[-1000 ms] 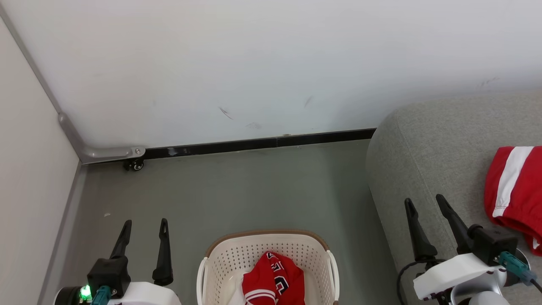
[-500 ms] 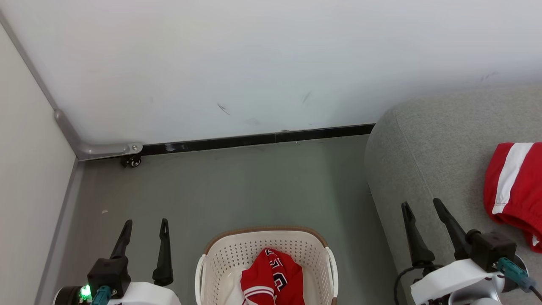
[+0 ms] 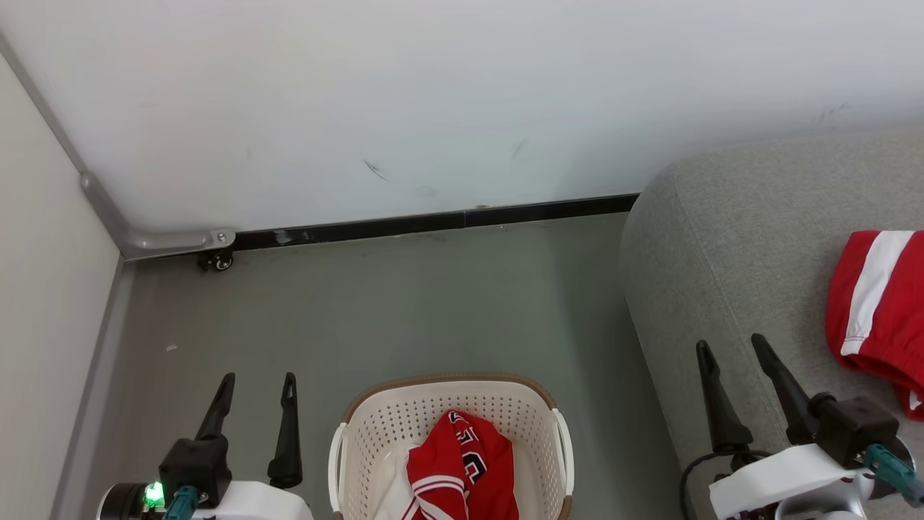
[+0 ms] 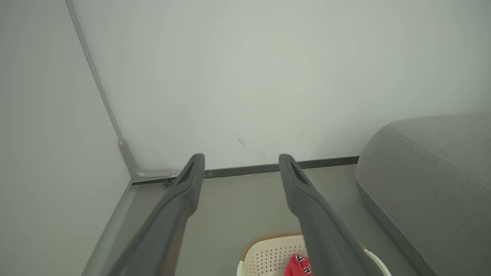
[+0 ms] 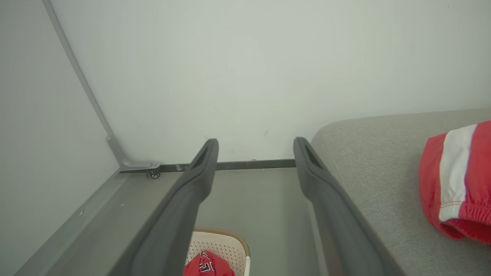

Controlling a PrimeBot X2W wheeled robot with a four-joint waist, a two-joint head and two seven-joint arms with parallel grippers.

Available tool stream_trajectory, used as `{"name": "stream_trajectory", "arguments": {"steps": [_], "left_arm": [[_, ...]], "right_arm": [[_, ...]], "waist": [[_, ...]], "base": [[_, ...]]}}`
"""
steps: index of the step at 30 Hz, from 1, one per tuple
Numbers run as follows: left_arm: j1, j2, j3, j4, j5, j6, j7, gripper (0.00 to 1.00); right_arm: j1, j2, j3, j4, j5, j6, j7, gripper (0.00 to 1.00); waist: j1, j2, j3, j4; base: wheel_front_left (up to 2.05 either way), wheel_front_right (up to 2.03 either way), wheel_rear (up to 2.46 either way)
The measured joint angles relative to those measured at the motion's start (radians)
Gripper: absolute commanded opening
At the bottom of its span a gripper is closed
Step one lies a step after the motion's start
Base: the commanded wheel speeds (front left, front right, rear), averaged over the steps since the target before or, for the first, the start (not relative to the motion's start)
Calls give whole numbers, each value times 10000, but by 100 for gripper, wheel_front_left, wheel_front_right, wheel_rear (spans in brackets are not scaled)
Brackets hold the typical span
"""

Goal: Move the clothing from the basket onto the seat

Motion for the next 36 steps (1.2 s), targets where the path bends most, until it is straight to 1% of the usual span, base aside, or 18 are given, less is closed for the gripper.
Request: {"name": "stream_trajectory", "arguments": {"steps": [14,21,26,36], "left_arm": [[-778,-240,-685,426,209,-393,6,100],[-1397,-376,-980,642,349,-543,19,100],[-1877,-410,-1110,978,410,-744,94,100],[-2720,-431,-1208,1544,719,-788,186,100]], "right_arm": [[219,25,-546,-1003,-276,0,-27,100],[270,42,-802,-1436,-357,0,-36,100],[363,65,-984,-1933,-370,0,-117,100],[145,84,-995,-2523,-364,0,-236,100]], "waist": [[0,0,646,-227],[0,0,1120,-410],[0,0,1608,-596],[0,0,2599,-964]], "base": [[0,0,0],[0,0,0],[0,0,0],[0,0,0]]}}
